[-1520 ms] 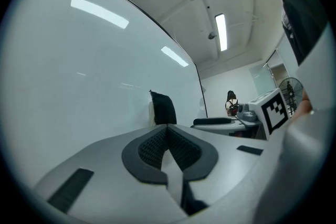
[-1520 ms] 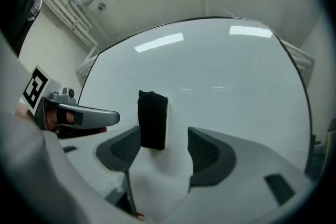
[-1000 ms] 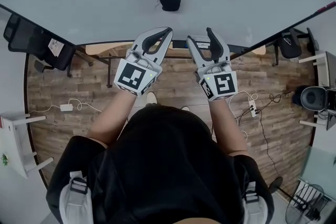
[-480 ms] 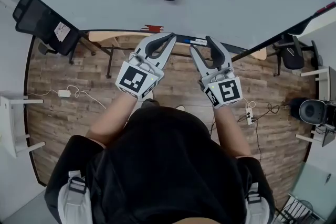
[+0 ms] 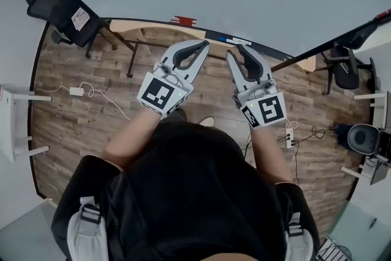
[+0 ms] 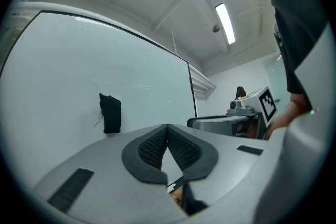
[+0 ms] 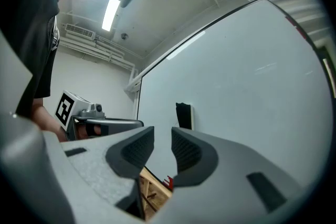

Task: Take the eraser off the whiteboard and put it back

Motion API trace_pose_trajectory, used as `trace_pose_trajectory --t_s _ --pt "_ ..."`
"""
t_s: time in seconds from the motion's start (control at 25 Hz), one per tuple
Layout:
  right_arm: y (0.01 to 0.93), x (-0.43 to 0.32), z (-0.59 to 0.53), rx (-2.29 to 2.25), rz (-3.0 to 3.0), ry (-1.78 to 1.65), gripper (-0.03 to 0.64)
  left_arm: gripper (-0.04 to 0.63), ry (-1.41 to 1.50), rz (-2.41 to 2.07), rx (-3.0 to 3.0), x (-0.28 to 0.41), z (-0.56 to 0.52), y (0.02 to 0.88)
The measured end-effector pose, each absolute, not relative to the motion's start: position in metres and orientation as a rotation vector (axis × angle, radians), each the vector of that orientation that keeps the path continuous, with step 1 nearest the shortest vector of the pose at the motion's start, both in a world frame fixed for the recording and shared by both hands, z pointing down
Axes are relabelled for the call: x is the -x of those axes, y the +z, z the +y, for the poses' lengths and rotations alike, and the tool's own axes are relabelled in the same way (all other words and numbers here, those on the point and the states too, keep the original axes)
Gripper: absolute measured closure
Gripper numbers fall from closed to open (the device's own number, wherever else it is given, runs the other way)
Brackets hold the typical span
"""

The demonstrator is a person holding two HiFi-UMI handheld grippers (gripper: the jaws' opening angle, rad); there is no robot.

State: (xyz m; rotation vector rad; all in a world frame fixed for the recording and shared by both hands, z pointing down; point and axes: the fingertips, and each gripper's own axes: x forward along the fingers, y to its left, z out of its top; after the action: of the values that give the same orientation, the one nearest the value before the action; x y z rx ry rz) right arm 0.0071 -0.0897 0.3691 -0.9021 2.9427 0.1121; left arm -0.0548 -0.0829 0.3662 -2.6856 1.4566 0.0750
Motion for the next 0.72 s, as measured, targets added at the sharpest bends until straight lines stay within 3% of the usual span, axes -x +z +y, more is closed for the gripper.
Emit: trace_pose_trajectory --t_s 0.4,0.72 --pt "0.37 -0.01 -0.072 0.844 2.948 0.12 0.607 0.601 0.077 1.455 2.673 0.047 -0.065 0.369" --pt "0.369 -0.02 -0.075 0.88 2.937 0.097 0.615 0.601 0.069 1.422 2.681 0.035 -0.065 0.368"
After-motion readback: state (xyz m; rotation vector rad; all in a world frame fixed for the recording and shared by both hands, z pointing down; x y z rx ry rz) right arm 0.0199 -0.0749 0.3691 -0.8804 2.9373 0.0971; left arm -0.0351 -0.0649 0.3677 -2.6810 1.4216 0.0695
